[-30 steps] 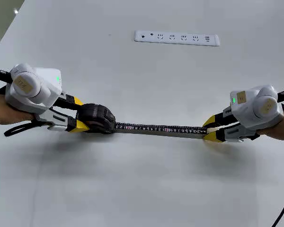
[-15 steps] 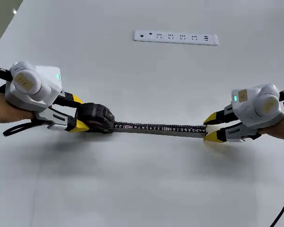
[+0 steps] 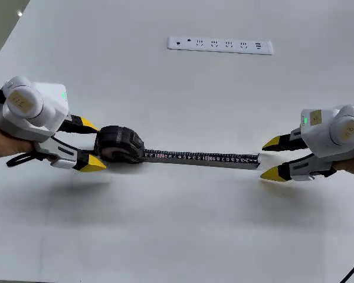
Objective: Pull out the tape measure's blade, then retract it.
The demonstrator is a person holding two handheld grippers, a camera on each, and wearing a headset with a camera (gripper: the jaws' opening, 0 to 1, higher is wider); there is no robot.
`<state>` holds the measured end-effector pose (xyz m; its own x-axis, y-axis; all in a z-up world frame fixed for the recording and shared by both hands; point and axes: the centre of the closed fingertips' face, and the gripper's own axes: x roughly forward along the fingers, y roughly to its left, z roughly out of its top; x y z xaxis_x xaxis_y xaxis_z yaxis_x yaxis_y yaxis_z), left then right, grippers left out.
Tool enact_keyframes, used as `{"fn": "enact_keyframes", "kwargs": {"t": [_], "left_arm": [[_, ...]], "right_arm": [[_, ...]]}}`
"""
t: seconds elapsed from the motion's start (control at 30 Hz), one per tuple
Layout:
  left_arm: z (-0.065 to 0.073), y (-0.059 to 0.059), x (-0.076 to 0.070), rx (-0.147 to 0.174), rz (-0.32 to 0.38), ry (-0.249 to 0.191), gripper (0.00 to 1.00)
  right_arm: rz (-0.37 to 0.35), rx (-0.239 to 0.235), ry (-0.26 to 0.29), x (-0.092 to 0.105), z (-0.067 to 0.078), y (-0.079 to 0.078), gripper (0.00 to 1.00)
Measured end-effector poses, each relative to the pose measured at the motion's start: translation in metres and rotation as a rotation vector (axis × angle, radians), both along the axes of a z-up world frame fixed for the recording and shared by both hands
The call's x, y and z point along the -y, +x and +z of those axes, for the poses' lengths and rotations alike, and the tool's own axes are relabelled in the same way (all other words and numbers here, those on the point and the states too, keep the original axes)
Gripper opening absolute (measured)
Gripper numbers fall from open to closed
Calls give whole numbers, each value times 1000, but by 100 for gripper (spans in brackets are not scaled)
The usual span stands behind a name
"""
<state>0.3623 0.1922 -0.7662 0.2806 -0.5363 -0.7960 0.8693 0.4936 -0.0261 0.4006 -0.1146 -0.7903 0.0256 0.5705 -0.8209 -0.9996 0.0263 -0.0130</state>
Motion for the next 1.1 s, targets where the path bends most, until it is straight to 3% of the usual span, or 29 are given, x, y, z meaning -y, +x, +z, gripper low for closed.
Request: {"fn": "enact_keyframes", "kwargs": {"t": [0.33,0.6,1.1], "left_arm": [[2,-12,0,-2,71,-32,60],[7,-19,2,14,131,-67,67],[21,-25,6,77,228,-116,82]], "right_arm": [[-70,-4,26,3,5,-9,47],[-142,-5,66,5,10,-15,57],[-240,37,118,1,20,-22,76]]}}
